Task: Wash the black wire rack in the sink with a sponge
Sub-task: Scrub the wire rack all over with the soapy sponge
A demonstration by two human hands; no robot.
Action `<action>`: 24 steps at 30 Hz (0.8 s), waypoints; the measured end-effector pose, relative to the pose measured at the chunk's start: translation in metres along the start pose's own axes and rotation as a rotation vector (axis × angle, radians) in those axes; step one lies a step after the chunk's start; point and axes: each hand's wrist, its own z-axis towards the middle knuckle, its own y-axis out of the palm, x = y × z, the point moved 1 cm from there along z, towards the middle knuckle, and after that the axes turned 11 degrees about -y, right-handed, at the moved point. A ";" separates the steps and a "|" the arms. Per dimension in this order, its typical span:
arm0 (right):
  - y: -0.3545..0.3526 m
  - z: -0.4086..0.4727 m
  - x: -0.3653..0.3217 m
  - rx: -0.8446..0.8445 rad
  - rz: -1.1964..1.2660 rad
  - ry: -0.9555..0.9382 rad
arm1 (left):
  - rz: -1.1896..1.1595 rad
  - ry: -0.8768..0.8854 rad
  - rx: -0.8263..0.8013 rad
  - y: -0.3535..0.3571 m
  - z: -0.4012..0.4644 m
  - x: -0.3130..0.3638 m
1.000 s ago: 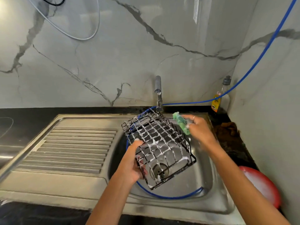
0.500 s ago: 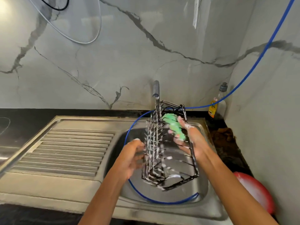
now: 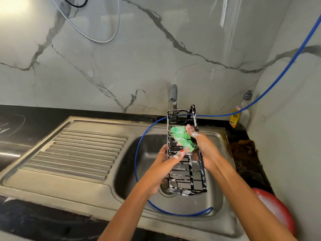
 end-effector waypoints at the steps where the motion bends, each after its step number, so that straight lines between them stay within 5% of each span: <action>1: -0.001 0.000 0.002 -0.002 -0.005 0.013 | 0.004 0.015 0.009 0.001 0.000 -0.002; 9: -0.002 -0.004 0.001 -0.021 0.050 0.055 | -0.055 -0.138 0.041 -0.006 0.008 -0.012; 14: -0.004 -0.002 -0.001 0.001 0.023 0.094 | -0.106 -0.086 0.169 -0.002 0.014 -0.012; 19: -0.025 0.005 0.013 0.199 0.118 0.152 | -0.177 -0.155 0.200 0.003 0.021 -0.015; 24: -0.046 0.000 0.001 0.466 -0.023 -0.216 | -0.235 -0.143 0.208 0.003 0.020 -0.017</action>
